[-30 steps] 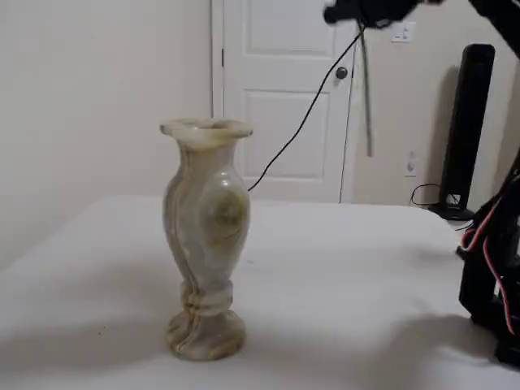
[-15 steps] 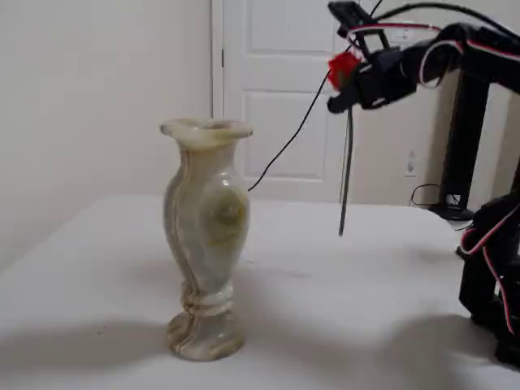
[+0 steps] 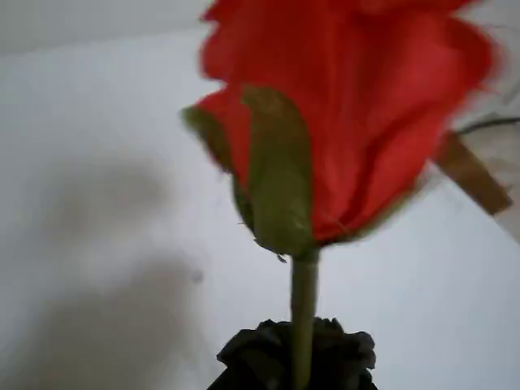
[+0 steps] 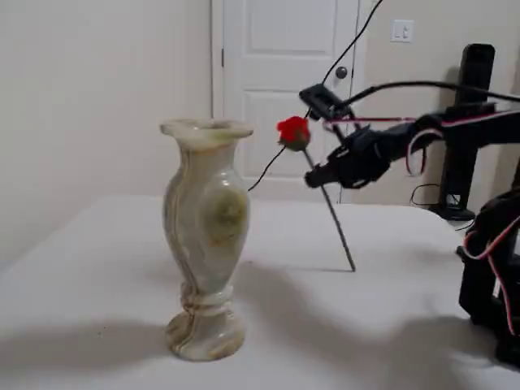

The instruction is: Pick up rose from vase and place it onto the table

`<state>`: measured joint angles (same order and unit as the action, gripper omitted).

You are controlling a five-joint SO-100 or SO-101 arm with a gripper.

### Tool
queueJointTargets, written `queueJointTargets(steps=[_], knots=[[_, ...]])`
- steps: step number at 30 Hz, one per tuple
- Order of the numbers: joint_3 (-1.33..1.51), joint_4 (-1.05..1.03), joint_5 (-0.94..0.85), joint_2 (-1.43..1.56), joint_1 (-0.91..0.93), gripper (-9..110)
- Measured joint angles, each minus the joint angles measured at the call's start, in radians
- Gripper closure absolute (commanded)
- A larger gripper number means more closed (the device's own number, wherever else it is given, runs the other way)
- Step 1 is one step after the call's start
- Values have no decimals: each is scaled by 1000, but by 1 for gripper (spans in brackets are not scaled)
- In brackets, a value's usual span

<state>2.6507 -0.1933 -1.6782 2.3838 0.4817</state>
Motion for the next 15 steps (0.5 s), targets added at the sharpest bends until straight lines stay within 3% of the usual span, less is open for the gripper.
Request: queueJointTargets(steps=[15], knots=[[-28, 749, -5, -716, -143, 87]])
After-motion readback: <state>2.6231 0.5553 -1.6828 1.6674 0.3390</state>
